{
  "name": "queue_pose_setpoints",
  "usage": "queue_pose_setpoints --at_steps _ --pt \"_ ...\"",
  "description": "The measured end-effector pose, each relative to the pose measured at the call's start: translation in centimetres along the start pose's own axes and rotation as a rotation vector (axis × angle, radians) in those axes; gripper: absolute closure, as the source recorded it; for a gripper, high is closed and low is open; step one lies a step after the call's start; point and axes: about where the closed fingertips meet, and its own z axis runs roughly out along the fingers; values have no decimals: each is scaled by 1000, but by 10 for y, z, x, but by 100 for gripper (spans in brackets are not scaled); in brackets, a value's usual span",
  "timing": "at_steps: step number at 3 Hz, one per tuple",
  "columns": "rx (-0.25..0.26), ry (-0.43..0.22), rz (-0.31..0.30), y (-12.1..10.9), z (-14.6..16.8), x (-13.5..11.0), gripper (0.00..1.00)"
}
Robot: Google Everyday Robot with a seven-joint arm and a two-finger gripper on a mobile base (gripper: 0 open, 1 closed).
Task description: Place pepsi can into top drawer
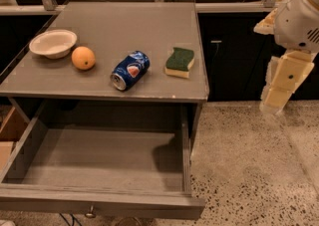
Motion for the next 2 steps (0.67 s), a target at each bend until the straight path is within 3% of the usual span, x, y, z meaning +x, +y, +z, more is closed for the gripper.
queue_pose_setpoints --at_steps 2 --pt "-13 -55 -84 -20 22 -31 0"
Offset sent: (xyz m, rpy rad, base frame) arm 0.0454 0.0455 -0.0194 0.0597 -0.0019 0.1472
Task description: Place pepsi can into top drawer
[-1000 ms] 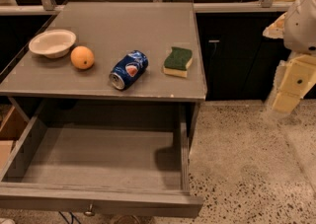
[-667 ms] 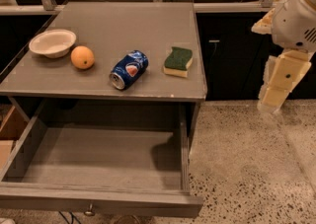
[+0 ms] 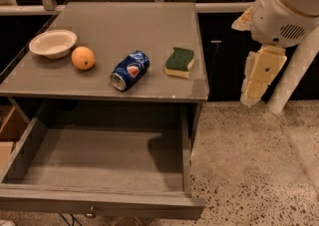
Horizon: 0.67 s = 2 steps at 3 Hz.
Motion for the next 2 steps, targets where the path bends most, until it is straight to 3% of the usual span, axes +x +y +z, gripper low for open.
queue_pose_setpoints --at_steps 1,2 --pt "0 0 0 0 0 0 0" --pt "24 -85 -10 -11 9 -18 0"
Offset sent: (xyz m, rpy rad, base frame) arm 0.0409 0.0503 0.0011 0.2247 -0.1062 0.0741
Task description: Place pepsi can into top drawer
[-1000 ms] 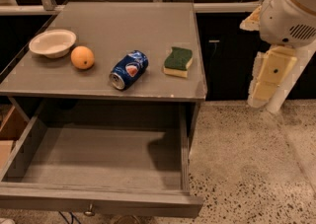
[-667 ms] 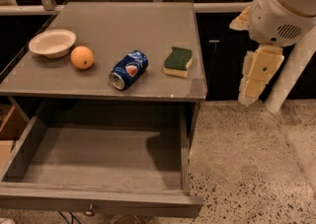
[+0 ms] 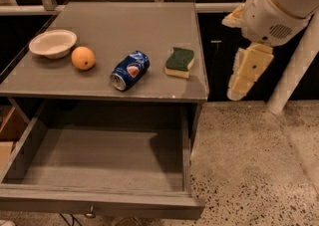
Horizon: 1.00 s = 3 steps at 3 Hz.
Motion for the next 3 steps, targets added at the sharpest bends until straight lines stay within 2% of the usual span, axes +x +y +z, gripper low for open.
queue_pose_setpoints --at_steps 1,2,3 --pt "18 -114 -37 -23 19 -32 0" --pt "18 -178 -55 -37 34 -51 0" --pt "18 -180 -55 -38 34 -51 0"
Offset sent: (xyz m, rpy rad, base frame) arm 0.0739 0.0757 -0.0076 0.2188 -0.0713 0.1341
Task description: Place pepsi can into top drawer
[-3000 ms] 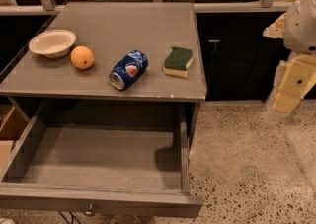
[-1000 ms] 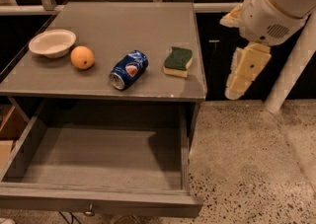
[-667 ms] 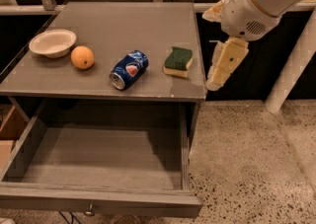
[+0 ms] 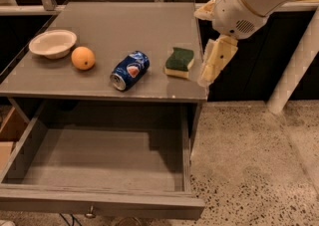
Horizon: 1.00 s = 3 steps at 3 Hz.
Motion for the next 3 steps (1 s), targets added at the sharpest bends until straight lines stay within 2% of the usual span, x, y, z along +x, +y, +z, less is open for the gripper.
queue_pose_setpoints --at_steps 1,3 --pt "-19 57 0 3 -1 -3 0" --pt "-6 249 67 -3 2 -7 0"
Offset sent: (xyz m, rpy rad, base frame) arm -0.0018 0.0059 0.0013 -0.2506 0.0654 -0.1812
